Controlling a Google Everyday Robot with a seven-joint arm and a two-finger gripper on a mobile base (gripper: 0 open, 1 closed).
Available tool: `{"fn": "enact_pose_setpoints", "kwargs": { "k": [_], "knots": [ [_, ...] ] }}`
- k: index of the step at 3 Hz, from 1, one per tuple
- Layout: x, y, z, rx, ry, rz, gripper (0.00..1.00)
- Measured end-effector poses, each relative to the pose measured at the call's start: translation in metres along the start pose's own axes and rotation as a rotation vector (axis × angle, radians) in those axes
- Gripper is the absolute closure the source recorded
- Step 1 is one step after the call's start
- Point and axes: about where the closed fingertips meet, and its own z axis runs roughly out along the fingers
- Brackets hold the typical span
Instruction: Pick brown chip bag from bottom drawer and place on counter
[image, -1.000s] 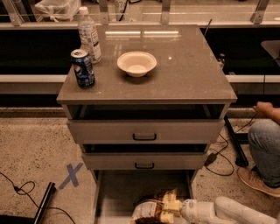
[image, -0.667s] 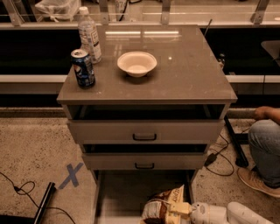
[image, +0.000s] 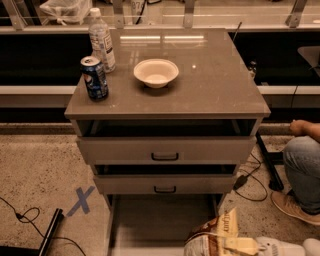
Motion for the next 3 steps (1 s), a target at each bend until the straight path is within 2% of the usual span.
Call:
{"fn": "enact_pose_setpoints", "kwargs": {
  "k": [1,2,3],
  "knots": [
    [-0.015,0.093,-0.016,0.016,0.037,-0.058,1.00],
    [-0.037,0.145,-0.025,0.079,0.034,-0.080,1.00],
    [-0.056,0.196,-0.028,0.172,0.019,-0.109,1.00]
  ]
}}
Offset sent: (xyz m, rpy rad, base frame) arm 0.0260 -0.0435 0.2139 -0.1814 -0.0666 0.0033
